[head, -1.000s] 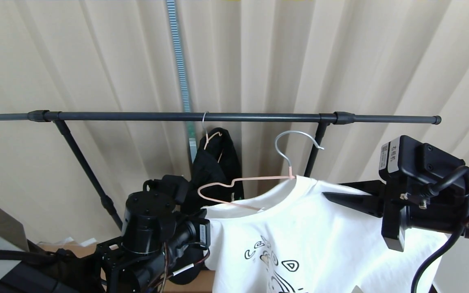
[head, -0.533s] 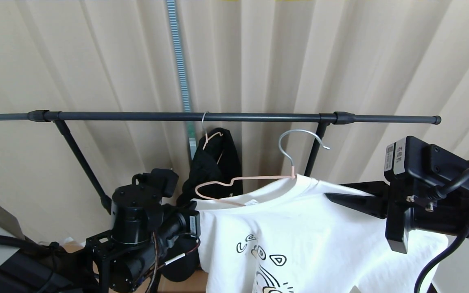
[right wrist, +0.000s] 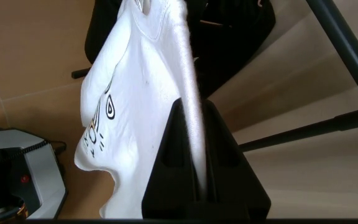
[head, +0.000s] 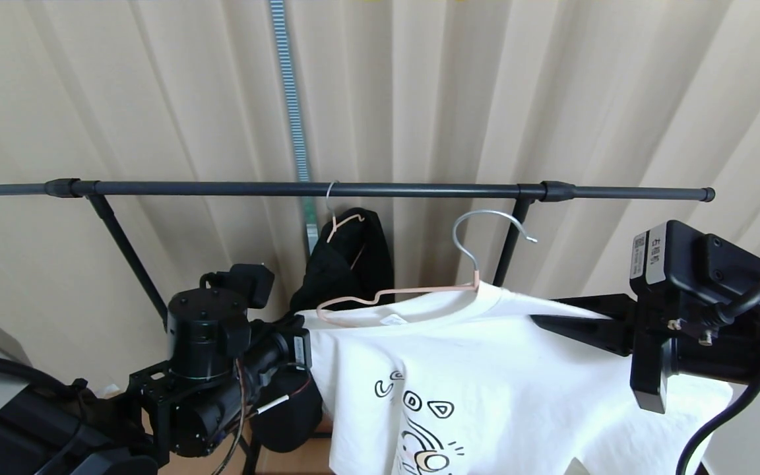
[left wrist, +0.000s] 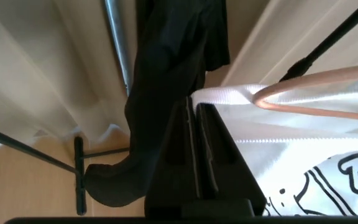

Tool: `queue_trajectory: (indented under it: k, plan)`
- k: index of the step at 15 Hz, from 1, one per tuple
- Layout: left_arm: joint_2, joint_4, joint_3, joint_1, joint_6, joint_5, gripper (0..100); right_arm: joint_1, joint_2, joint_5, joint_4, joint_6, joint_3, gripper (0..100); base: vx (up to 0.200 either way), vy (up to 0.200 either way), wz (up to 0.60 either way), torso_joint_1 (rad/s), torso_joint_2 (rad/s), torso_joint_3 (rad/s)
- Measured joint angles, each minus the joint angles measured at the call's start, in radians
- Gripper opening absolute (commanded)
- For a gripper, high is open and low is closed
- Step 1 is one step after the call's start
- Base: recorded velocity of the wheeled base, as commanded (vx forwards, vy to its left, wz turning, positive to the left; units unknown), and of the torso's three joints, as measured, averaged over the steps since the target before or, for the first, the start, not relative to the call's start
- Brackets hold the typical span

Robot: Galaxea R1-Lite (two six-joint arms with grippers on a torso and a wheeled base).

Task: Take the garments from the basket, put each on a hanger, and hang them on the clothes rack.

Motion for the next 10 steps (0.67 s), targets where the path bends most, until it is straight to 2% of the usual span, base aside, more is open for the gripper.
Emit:
queue_trajectory:
  k: [5,10]
  plan:
    - [-0.009,0.001,-0.031,0.022,0.02,-0.001,0,0.0,0.001,-0.002,0.0,-0.001,0.011,0,0.0,0.0,0.0,0.0,0.0,0.0]
    - [-0.083,0.005,-0.067,0.022,0.111,-0.004,0,0.0,0.018,-0.004,-0.003,-0.001,0.012,0,0.0,0.0,0.0,0.0,0.0,0.0]
